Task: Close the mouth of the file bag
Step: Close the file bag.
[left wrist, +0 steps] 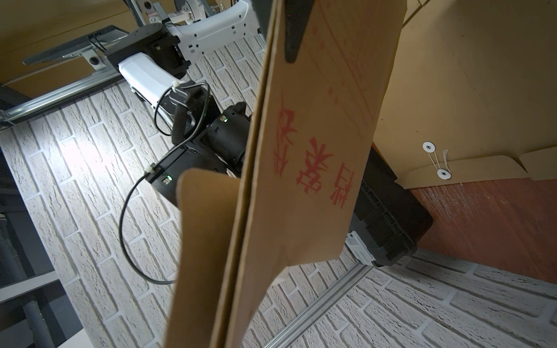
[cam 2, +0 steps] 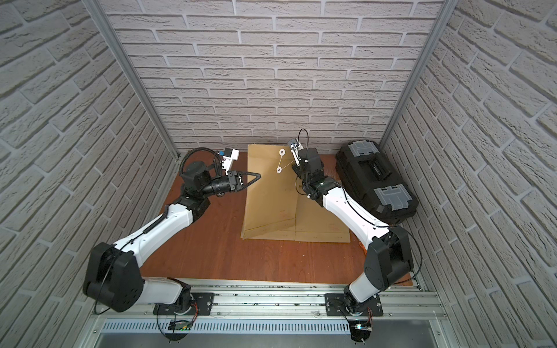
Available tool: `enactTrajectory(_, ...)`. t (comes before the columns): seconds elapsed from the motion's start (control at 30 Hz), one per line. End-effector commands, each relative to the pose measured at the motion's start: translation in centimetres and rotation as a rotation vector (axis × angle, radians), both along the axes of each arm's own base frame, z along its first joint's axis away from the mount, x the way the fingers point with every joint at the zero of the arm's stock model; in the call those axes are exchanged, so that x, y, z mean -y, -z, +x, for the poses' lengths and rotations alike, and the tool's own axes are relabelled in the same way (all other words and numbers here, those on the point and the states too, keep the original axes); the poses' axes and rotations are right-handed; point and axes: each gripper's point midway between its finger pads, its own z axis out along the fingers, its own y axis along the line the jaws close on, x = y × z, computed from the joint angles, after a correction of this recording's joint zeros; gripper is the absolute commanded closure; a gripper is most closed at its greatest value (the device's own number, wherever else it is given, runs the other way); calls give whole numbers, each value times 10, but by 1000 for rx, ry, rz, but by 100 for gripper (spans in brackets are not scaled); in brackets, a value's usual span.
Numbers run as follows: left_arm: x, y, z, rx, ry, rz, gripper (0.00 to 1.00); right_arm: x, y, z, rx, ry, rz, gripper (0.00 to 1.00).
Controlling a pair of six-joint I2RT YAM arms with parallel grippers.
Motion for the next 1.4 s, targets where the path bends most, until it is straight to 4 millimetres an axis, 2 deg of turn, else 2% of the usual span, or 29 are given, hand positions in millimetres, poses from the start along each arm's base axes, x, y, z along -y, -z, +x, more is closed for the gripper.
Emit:
enactTrajectory(0.0,-2,-18,-11,74,20,-28,100,2,-26,6,79,15,16,97)
enactTrajectory(0.1,-3,-16,-10,73,18,-22,100,0,-31,2,84,0,29,97)
enactTrajectory(0.3,-3,-5,-8,71,11,26,100,-16,-53,-18,43,-85,81,97)
enactTrajectory(0.5,-3,-1,-8,69,15,29,100,-27,-56,-31,-53,-160,131,97)
enactTrajectory(0.77,0,-1,-22,89,68,33,100,-38,-44,-27,-198,-220,87,97)
enactTrajectory(1.07,9,0,-31,97,110,44,100,-47,-50,-27,-237,-250,94,97)
enactTrajectory(1.37,12,12,-28,88,95,100,100,-72,-52,-39,-283,-306,75,97)
